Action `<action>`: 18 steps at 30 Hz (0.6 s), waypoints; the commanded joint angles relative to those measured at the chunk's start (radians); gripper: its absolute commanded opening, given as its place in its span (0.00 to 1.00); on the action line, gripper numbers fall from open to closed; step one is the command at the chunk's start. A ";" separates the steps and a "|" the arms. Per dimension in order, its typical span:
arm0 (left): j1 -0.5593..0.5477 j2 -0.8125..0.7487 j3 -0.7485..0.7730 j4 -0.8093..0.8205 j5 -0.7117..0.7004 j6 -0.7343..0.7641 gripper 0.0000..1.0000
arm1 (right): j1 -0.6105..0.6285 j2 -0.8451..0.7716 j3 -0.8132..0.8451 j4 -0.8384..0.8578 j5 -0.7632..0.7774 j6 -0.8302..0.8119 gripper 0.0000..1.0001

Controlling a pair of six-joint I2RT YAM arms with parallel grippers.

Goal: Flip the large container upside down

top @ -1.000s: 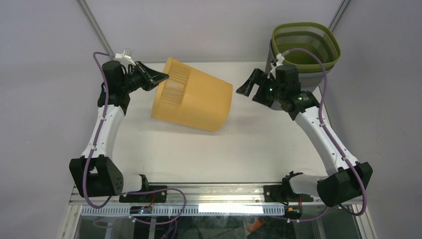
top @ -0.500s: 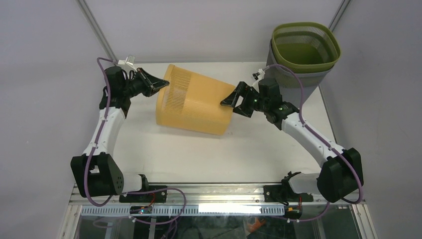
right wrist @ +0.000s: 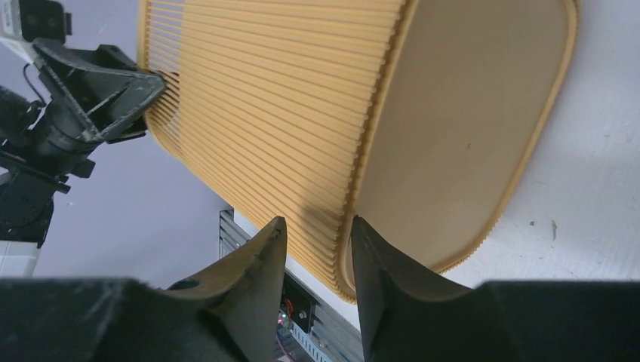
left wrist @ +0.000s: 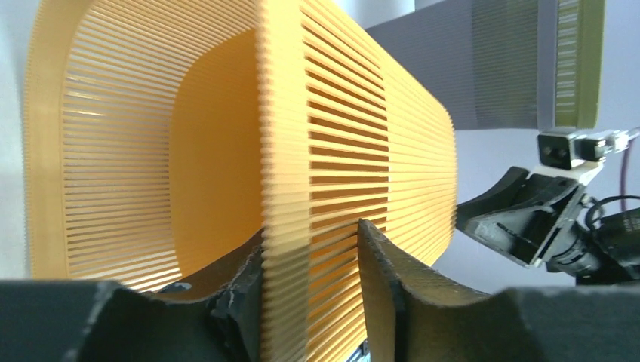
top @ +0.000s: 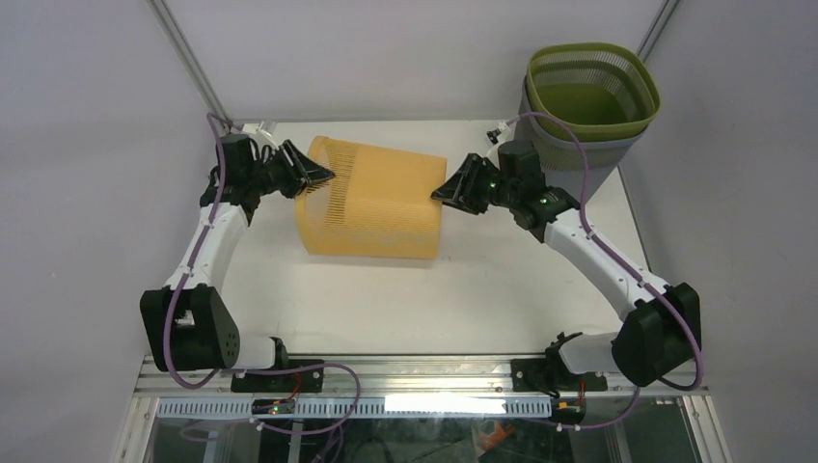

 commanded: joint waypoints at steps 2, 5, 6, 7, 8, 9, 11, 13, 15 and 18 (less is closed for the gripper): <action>-0.083 0.021 0.016 -0.051 -0.035 0.065 0.43 | 0.047 -0.047 0.145 0.075 -0.004 -0.012 0.37; -0.134 0.035 0.038 -0.053 -0.063 0.066 0.45 | 0.055 -0.057 0.169 0.073 0.003 -0.010 0.33; -0.158 0.044 0.048 -0.054 -0.070 0.066 0.46 | 0.057 -0.061 0.177 0.074 0.003 -0.010 0.32; -0.176 0.052 0.059 -0.054 -0.078 0.066 0.47 | 0.059 -0.065 0.184 0.072 0.003 -0.010 0.32; -0.193 0.055 0.069 -0.054 -0.087 0.066 0.47 | 0.062 -0.068 0.195 0.069 0.003 -0.011 0.32; -0.211 0.078 0.080 -0.055 -0.094 0.066 0.47 | 0.064 -0.072 0.204 0.065 0.005 -0.013 0.32; -0.241 0.111 0.103 -0.055 -0.102 0.066 0.48 | 0.067 -0.084 0.226 0.056 0.008 -0.018 0.31; -0.269 0.139 0.126 -0.054 -0.105 0.066 0.49 | 0.070 -0.099 0.248 0.049 0.011 -0.023 0.31; -0.293 0.171 0.154 -0.054 -0.107 0.066 0.50 | 0.074 -0.115 0.266 0.047 0.019 -0.025 0.31; -0.327 0.203 0.187 -0.053 -0.113 0.068 0.51 | 0.074 -0.131 0.294 0.043 0.024 -0.028 0.30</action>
